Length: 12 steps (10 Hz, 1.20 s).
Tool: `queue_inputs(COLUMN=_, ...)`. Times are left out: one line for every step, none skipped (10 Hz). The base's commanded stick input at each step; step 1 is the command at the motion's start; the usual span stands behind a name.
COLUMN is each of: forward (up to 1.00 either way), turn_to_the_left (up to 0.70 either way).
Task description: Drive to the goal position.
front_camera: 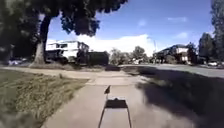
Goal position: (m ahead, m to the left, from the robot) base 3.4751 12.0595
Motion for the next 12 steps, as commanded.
queue_inputs(forward=1.00, turn_to_the_left=0.00)
queue_inputs(forward=1.00, turn_to_the_left=0.00)
queue_inputs(forward=1.00, turn_to_the_left=0.00)
queue_inputs(forward=1.00, turn_to_the_left=0.00)
queue_inputs(forward=1.00, turn_to_the_left=0.00)
queue_inputs(forward=1.00, turn_to_the_left=0.00)
queue_inputs(forward=1.00, turn_to_the_left=0.00)
queue_inputs(forward=1.00, turn_to_the_left=0.10)
queue_inputs(forward=1.00, turn_to_the_left=0.29)
queue_inputs(forward=1.00, turn_to_the_left=0.40)
queue_inputs(forward=1.00, turn_to_the_left=0.40)
queue_inputs(forward=1.00, turn_to_the_left=0.40)
